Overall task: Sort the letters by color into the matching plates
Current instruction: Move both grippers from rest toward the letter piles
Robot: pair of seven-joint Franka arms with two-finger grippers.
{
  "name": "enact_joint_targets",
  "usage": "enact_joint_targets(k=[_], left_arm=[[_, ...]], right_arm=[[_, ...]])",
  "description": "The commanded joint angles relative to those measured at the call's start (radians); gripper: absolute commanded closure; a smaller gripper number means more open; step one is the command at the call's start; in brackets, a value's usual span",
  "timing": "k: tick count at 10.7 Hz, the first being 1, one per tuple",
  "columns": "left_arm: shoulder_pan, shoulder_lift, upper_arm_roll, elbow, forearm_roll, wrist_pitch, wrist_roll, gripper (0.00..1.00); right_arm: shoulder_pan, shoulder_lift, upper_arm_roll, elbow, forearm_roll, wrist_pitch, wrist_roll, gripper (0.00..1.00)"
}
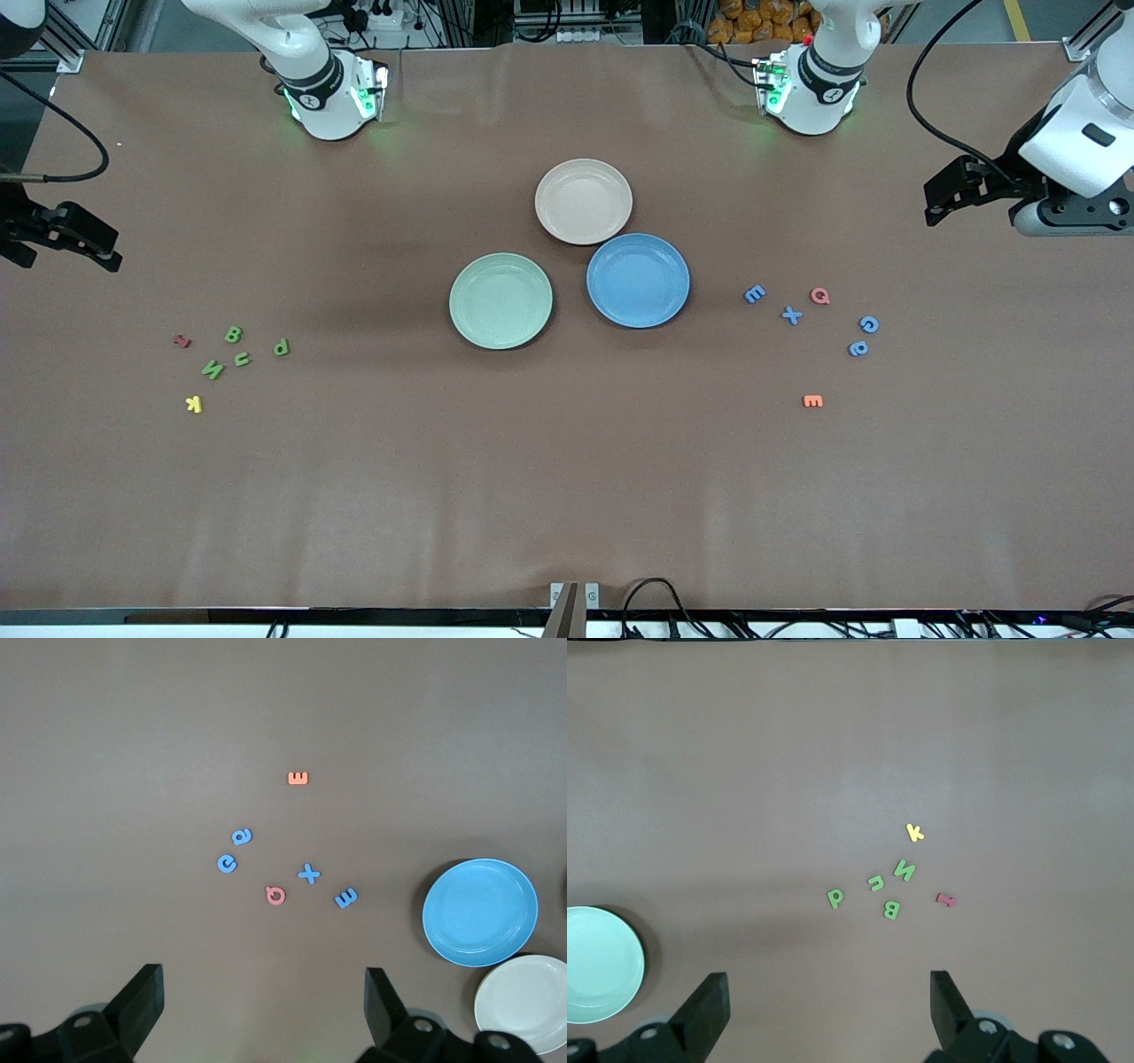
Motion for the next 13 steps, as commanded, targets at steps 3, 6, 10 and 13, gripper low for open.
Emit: enact_joint_targets(k=[3,6,10,13], left_arm=[[0.003,-0.009,-0.001,0.007,0.018,-0.019,0.021,0.00],[0.003,-0.001,-0.001,0.005,0.007,-0.017,0.024,0.00],[0.000,0.005,-0.006,0.004,0.014,-0.008,0.027,0.00],[0.002,0.016,-0.009,-0.031,0.020,0.032,0.027,0.00]], right_arm=[[-0.004,0.007,0.001,0.015,-0.003,-0.002,0.014,0.00],[-0.003,0.013,0.001,0.015,-0.003,-0.002,0.013,0.00],[-0.004,0.013,0.001,0.015,-0.003,0.004,0.013,0.00],[-0.003,0.014,0.001,0.014,-0.001,0.008,0.013,0.00]])
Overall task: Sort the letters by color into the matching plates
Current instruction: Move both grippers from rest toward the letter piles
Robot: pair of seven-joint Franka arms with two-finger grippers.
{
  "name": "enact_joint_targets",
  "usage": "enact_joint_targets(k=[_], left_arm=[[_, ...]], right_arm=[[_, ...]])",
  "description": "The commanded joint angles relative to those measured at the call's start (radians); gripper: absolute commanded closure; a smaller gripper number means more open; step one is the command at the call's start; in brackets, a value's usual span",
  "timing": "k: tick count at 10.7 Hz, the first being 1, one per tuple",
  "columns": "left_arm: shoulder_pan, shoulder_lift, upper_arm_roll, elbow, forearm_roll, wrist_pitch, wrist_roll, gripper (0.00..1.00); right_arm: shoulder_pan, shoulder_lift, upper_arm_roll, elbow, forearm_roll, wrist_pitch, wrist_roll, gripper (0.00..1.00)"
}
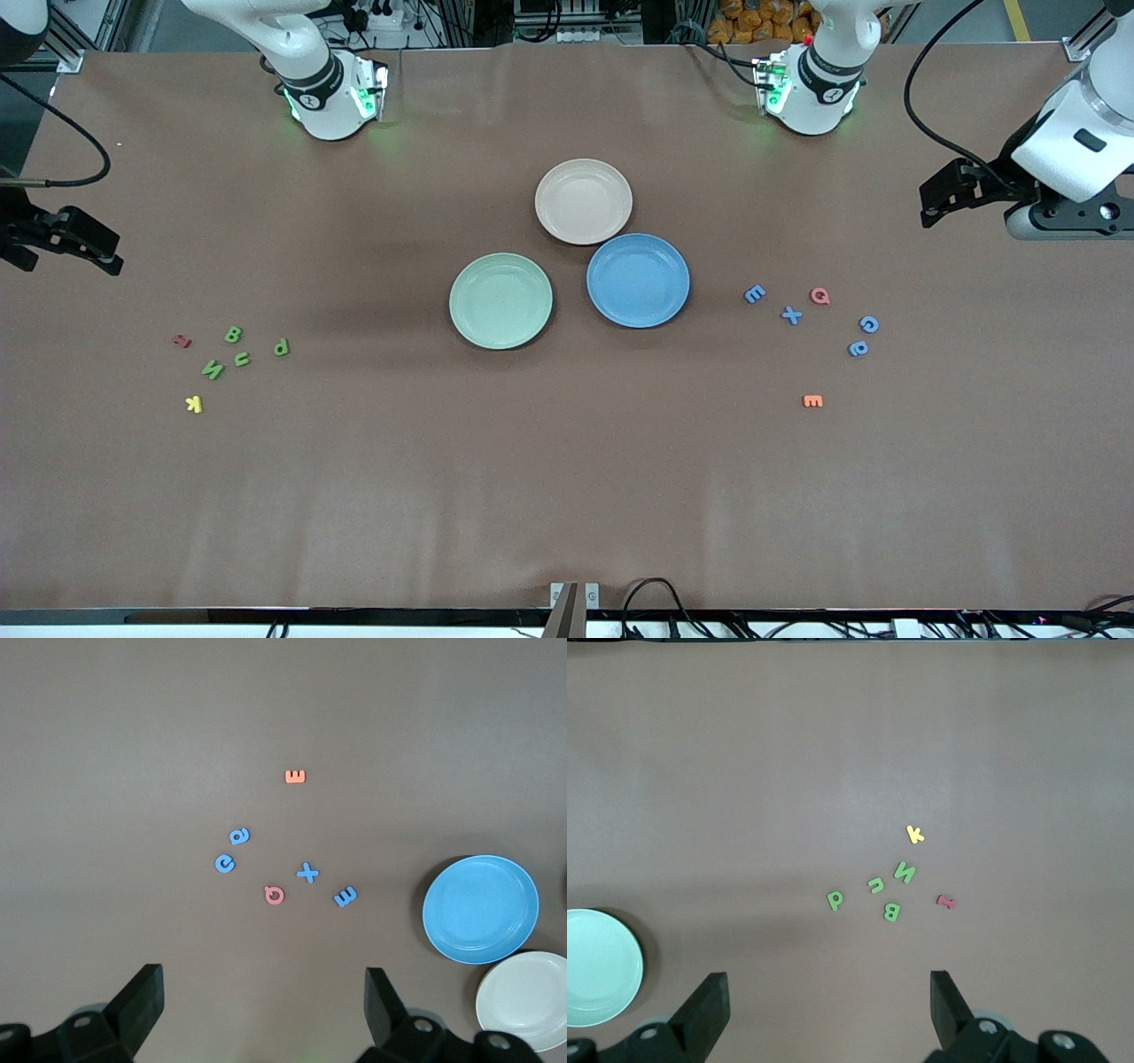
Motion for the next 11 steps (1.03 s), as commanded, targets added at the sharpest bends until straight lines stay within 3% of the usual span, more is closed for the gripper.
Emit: enact_joint_targets(k=[1,7,9,11], left_arm=[[0.002,0.010,-0.004,-0.054,0.020,0.050,0.018,0.00],[0.004,0.022,-0.006,-0.330,0.046,0.366,0.018,0.00],[-0.004,0.047,-0.007,-0.369,0.085,0.401,0.048,0.00],[-0.007,0.100,-0.009,-0.369,0.106,0.427,0.085,0.00]], right_arm=[[-0.002,0.008,0.001,0.013,-0.001,0.001,0.012,0.00],[-0.005,0.034,0.001,0.007,0.002,0.014,0.009,0.00],[-0.002,0.066,-0.001,-0.005,0.004,0.052,0.014,0.00],[-0.018,0.061,0.001,-0.118,0.013,0.184,0.017,0.00]])
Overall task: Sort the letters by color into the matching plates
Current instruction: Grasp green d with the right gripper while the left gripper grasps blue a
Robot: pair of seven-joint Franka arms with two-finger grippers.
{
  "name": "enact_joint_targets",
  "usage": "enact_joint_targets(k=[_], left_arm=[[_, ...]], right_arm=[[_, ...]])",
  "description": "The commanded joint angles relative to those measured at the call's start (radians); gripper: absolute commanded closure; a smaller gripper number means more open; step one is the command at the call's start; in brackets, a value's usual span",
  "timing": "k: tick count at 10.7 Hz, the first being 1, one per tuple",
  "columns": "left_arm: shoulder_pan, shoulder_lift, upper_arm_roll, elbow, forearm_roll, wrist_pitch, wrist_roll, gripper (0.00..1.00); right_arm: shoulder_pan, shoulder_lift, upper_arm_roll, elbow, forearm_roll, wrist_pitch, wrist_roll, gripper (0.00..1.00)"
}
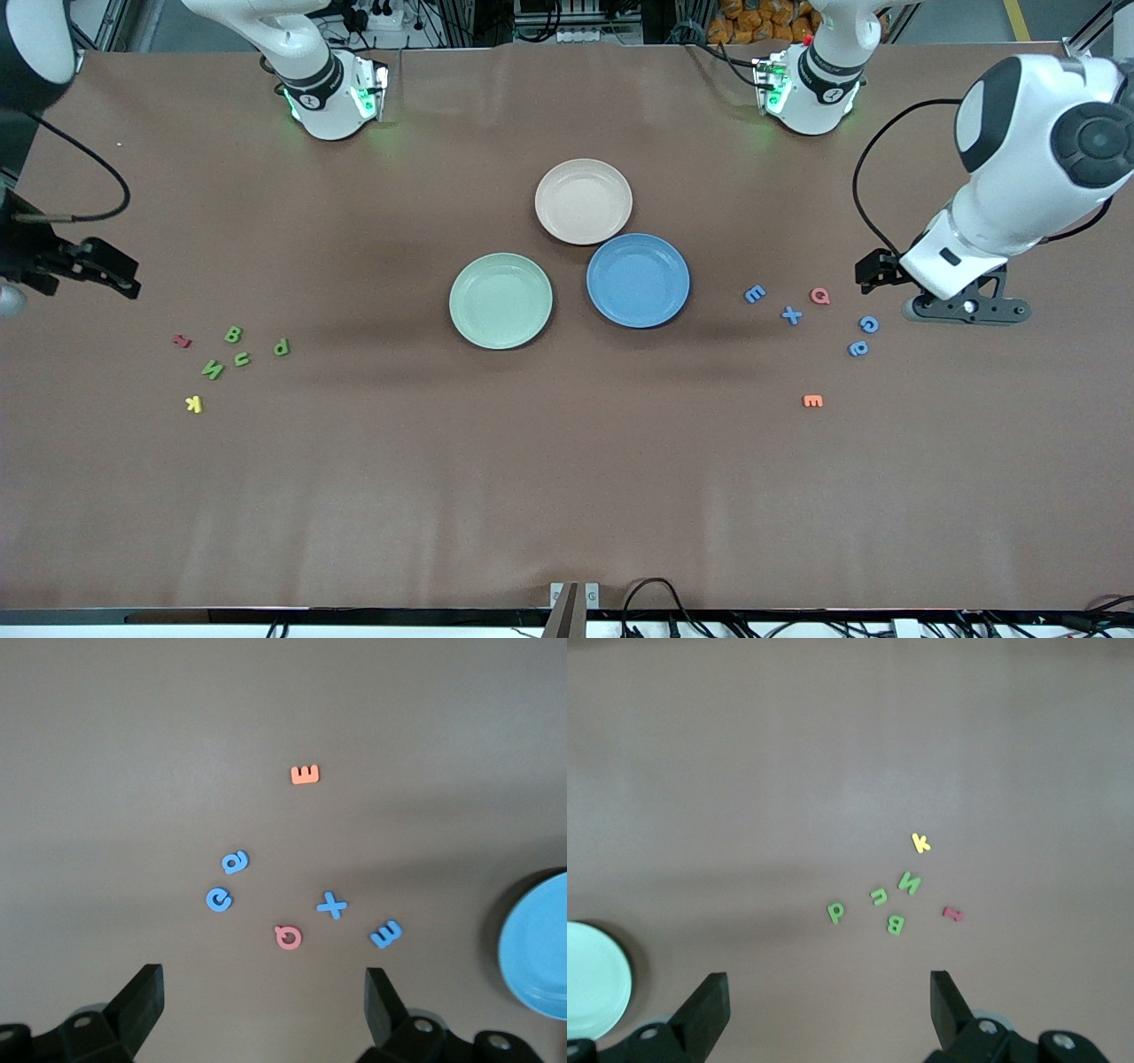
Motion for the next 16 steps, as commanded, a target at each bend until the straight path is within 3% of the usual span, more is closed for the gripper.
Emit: enact_joint_targets(k=[1,4,6,8,10,12,16], left_arm=[[-0.001,0.064,-0.003,-0.008,0.034,0.057,0.127,0.00],[0.007,0.133,-0.003,-0.008,0.035,0.106,0.224,0.00],[0.013,0.164,-0.002,-0.013,0.035,0.149,0.336,0.00],[0.021,0.190,-0.002,-0.015,0.031,0.168,0.320,0.00],[0.047,0.219,0.001,-0.011,0.029,0.168,0.147,0.00],[0.045,0.226,0.001,-0.015,0.025,0.168,-0.121,0.00],[0.039,0.223,0.000,-0.066,0.034,0.241,-0.256,0.00]], right_arm=[[-0.022,0.007,0.001,-0.148,0.034,0.173,0.016,0.00],[-0.051,0.020,0.001,-0.329,0.107,0.376,0.032,0.00],[-0.051,0.066,0.001,-0.369,0.162,0.408,0.032,0.00],[-0.055,0.123,0.001,-0.398,0.208,0.425,0.032,0.00],[-0.070,0.190,0.001,-0.412,0.254,0.454,0.032,0.00],[-0.088,0.238,0.002,-0.467,0.263,0.566,0.044,0.00],[-0.076,0.315,0.002,-0.475,0.263,0.654,0.088,0.00]])
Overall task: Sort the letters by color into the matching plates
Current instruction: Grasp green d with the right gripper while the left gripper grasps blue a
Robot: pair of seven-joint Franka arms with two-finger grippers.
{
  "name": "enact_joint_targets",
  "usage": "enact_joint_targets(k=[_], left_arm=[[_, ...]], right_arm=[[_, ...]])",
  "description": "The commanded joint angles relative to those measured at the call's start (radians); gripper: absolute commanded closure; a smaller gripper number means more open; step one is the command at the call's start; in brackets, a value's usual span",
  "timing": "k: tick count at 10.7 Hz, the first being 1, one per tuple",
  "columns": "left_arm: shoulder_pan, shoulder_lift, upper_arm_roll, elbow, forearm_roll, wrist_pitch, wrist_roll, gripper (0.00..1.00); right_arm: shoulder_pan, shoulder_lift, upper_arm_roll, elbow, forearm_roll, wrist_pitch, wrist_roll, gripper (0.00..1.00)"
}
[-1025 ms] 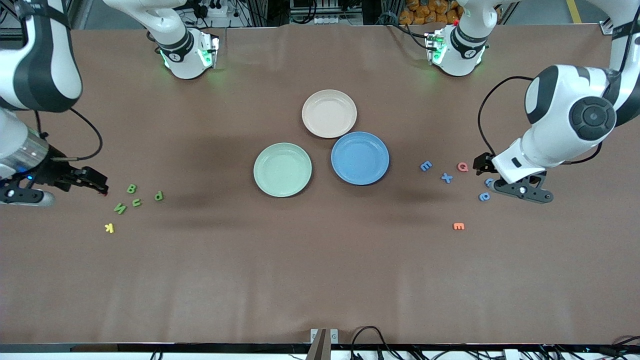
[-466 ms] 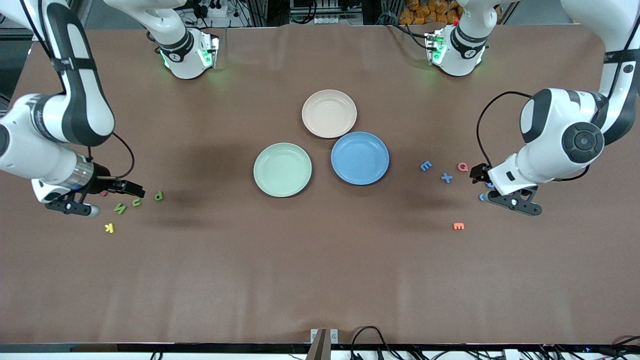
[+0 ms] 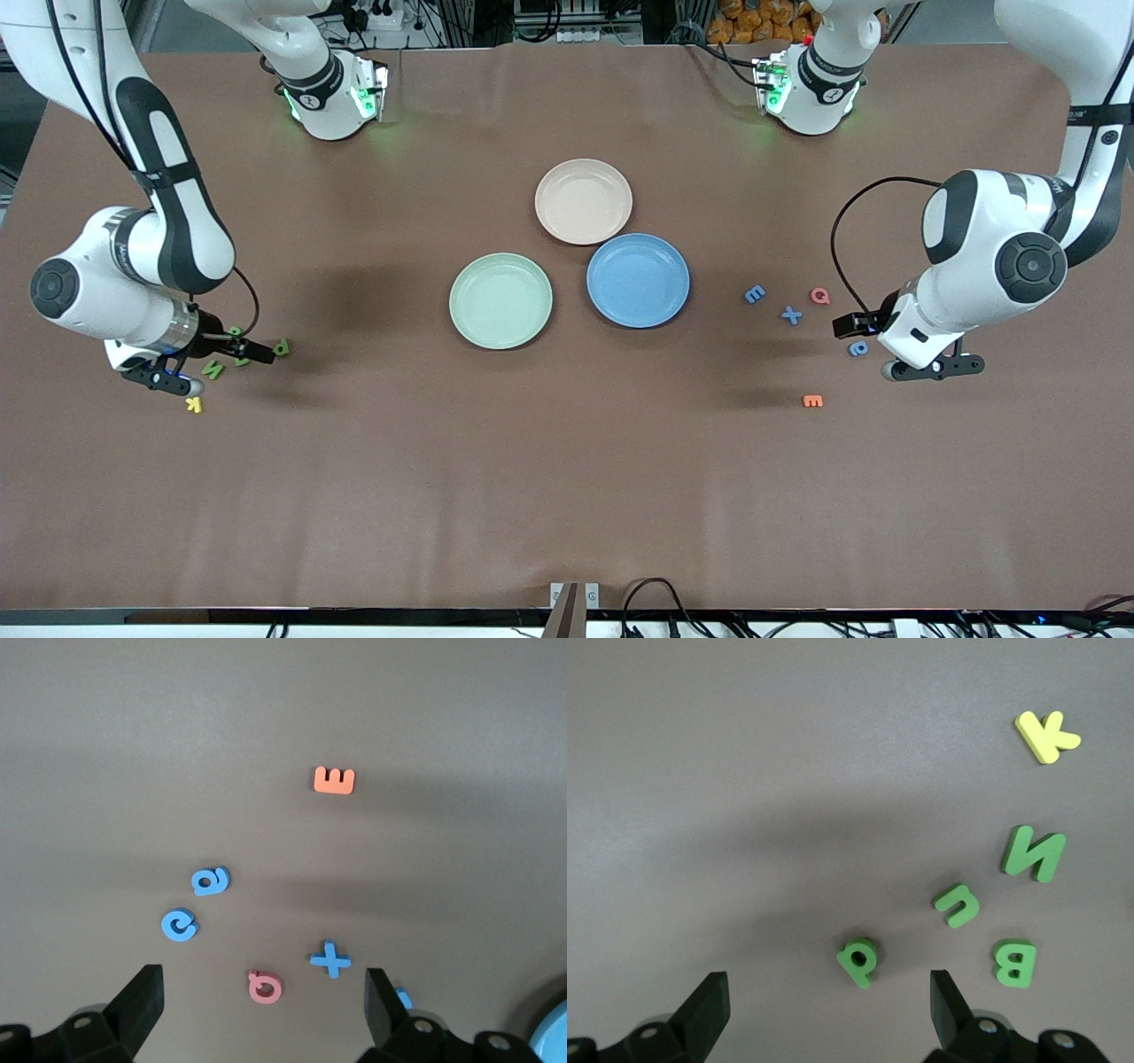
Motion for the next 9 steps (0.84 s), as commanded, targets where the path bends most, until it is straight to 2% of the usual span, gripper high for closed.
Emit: enact_joint_targets(k=[1,4,9], left_arm=[[0.000,-0.016,-0.003,-0.093,0.020,0.146,-0.079,0.00],[0.030,-0.010,-0.005,-0.187,0.064,0.307,-0.076,0.00],[0.043,0.048,-0.003,-0.193,0.075,0.352,-0.071,0.00]], right_arm=[[0.018,0.042,0.006,-0.004,0.019,0.060,0.053,0.00],[0.021,0.082,0.007,-0.040,0.017,0.152,0.065,0.00],[0.023,0.088,0.006,-0.113,0.016,0.224,0.065,0.00]])
